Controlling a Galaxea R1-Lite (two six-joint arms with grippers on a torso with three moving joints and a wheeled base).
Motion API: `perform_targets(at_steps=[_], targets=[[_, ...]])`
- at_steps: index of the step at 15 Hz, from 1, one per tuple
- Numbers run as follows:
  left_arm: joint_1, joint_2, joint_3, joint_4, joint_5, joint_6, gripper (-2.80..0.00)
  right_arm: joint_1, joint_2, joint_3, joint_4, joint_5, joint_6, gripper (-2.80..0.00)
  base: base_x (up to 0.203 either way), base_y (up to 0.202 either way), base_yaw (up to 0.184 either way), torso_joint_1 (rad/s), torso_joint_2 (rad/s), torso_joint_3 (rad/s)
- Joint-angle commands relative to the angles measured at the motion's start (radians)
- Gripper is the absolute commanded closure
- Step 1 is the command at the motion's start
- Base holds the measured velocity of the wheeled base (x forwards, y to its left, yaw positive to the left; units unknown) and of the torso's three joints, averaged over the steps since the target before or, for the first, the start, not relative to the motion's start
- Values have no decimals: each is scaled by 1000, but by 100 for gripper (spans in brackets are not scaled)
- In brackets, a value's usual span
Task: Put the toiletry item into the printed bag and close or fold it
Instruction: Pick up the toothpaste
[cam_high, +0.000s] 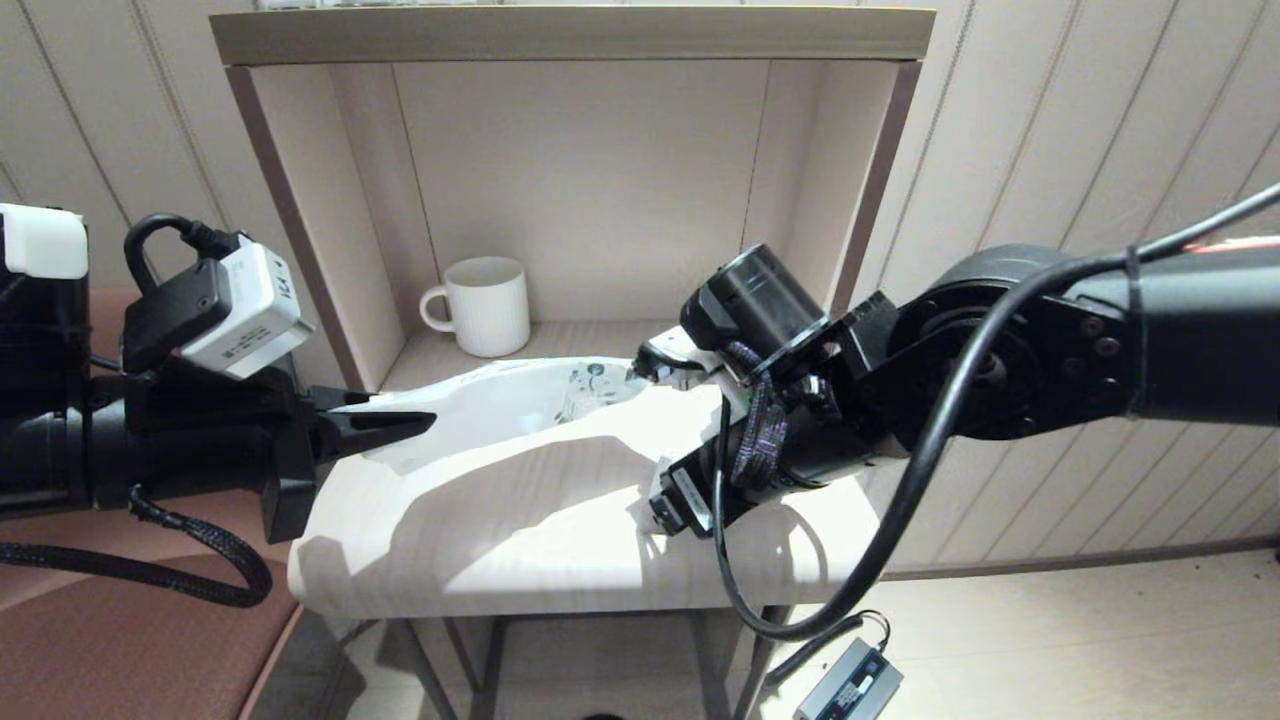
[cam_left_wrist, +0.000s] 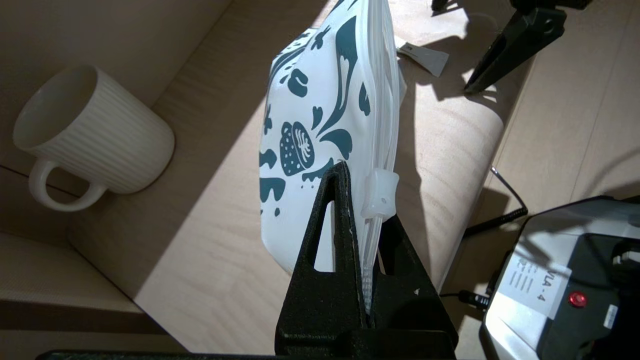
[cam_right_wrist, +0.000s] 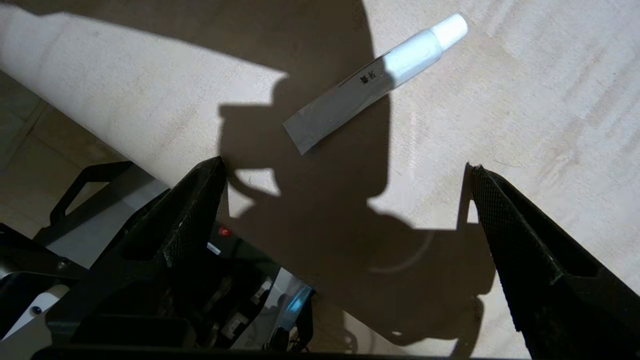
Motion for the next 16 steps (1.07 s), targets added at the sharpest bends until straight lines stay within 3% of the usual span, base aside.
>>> perform_targets(at_steps=[1,6,16], targets=[[0,2,0,0,-4,4,0,-2,36,-16,2,14,0,-280,0,0,0,0,0,0],[0,10,0,0,-5,4,0,-7,106,-101,4,21,3,-280,0,0,0,0,0,0],[0,8,12,-1,-25,1,0,-7,103,-92,2,-35,28,-280,0,0,0,0,0,0]])
